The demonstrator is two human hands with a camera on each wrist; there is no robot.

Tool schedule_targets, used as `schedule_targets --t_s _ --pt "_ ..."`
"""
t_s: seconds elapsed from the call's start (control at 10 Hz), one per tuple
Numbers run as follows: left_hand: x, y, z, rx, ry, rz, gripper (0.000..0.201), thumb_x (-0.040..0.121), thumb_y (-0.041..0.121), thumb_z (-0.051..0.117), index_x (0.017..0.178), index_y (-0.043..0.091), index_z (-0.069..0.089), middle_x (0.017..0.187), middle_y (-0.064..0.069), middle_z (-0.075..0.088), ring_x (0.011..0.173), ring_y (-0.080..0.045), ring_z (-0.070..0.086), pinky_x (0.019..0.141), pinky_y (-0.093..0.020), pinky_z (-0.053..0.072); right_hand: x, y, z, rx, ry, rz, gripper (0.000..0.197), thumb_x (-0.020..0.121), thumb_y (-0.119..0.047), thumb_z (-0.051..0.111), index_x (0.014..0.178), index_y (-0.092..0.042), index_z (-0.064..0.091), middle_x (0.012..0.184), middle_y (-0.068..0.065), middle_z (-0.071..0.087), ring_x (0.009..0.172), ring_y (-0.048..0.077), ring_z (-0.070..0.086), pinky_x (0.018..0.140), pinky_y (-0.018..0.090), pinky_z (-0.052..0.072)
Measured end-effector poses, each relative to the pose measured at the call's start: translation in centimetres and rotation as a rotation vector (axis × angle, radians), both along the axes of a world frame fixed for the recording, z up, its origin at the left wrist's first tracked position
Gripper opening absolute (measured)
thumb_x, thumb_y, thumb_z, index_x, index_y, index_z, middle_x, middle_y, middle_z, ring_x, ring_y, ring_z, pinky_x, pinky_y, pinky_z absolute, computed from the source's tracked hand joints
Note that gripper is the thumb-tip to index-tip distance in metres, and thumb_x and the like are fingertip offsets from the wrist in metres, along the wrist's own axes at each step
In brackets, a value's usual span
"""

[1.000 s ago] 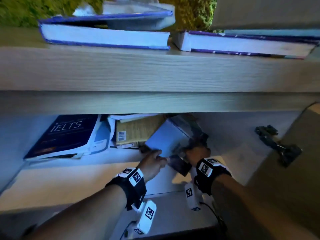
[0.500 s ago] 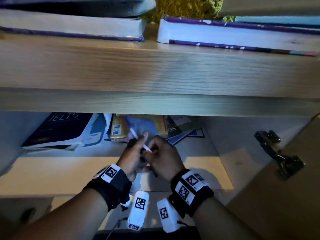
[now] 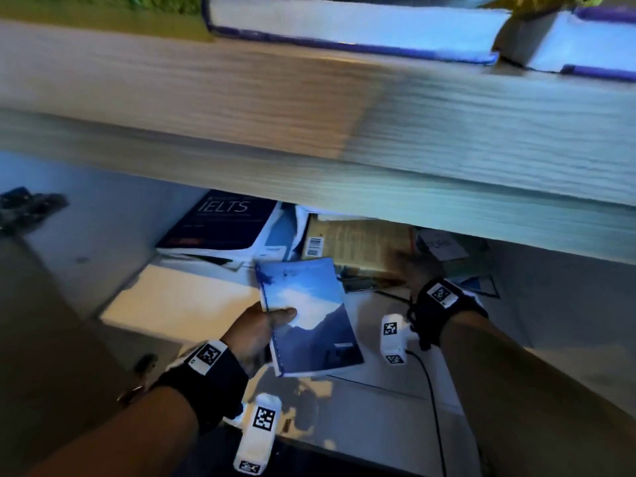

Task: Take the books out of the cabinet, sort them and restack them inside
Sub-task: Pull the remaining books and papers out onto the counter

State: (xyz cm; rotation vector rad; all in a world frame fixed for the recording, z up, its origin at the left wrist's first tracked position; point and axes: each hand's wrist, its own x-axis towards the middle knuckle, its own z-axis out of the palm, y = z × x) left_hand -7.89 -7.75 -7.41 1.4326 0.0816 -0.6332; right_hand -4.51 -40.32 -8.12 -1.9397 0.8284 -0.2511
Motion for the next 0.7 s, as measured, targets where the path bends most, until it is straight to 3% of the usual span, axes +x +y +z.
schedule_targets --t_s 0.1,0.2,0.3,0.4,0.5,0.6,0.7 --pt "-0.2 0.1 -0.5 -0.010 -0.009 0.005 0.019 0.097 0.008 0.060 0.111 0.004 0.072 0.107 -0.014 0.077 0.096 -0.035 0.074 0.087 -0.042 0.058 -2.0 4.1 3.2 0.093 0.040 -0.003 0.048 0.101 -0.034 0.058 0.140 -0.006 0.054 0.137 0.014 0.057 0.123 0.031 0.058 0.083 0.025 0.045" --pt "0.0 0.0 -0.7 0.024 -0.017 0.038 0.018 0.094 0.005 0.062 0.108 0.001 0.073 0.105 -0.018 0.076 0.089 -0.036 0.074 0.078 -0.035 0.054 -2.1 4.7 2.1 0.282 -0.042 0.007 0.030 0.089 -0.032 0.075 0.103 -0.006 0.070 0.101 0.013 0.067 0.078 0.027 0.061 0.072 0.029 0.050" --pt "-0.2 0.0 -0.4 0.047 -0.013 0.051 0.019 0.086 0.003 0.063 0.100 -0.010 0.068 0.105 -0.033 0.069 0.080 -0.040 0.070 0.072 -0.036 0.051 -2.8 5.3 1.5 0.593 -0.060 -0.002 0.039 0.064 -0.032 0.090 0.086 -0.012 0.065 0.084 0.014 0.056 0.074 0.031 0.056 0.080 0.040 0.046" --pt "-0.8 0.9 -0.3 0.009 0.008 0.063 0.012 0.086 -0.002 0.060 0.095 -0.005 0.068 0.106 -0.033 0.069 0.080 -0.037 0.069 0.071 -0.033 0.053 -3.3 5.6 3.2 0.801 -0.189 -0.066 0.042 0.082 -0.028 0.077 0.119 -0.011 0.064 0.114 0.016 0.056 0.109 0.037 0.059 0.088 0.050 0.055" --pt "-1.8 1.8 -0.7 -0.084 0.076 0.084 0.024 0.091 0.000 0.057 0.109 -0.011 0.067 0.110 -0.031 0.071 0.092 -0.044 0.070 0.081 -0.041 0.056 -5.6 6.3 5.2 0.894 -0.292 -0.083 0.035 0.093 -0.022 0.065 0.126 -0.011 0.062 0.116 0.015 0.067 0.106 0.037 0.064 0.064 0.050 0.063" --pt "-2.7 1.6 -0.6 -0.181 0.144 0.145 0.025 0.097 0.010 0.057 0.116 0.001 0.070 0.110 -0.021 0.075 0.098 -0.041 0.070 0.086 -0.043 0.054 -8.3 9.3 4.9 1.020 -0.418 -0.161 0.029 0.095 -0.016 0.062 0.123 -0.012 0.064 0.101 0.012 0.076 0.086 0.031 0.071 0.058 0.047 0.063" --pt "-3.0 1.1 -0.7 -0.247 0.161 0.196 0.023 0.098 0.009 0.055 0.116 0.006 0.070 0.108 -0.016 0.076 0.094 -0.035 0.072 0.087 -0.045 0.055 -10.5 12.0 4.4 1.129 -0.480 -0.240 0.034 0.095 -0.014 0.062 0.129 -0.007 0.062 0.119 0.019 0.070 0.103 0.037 0.068 0.056 0.048 0.062"
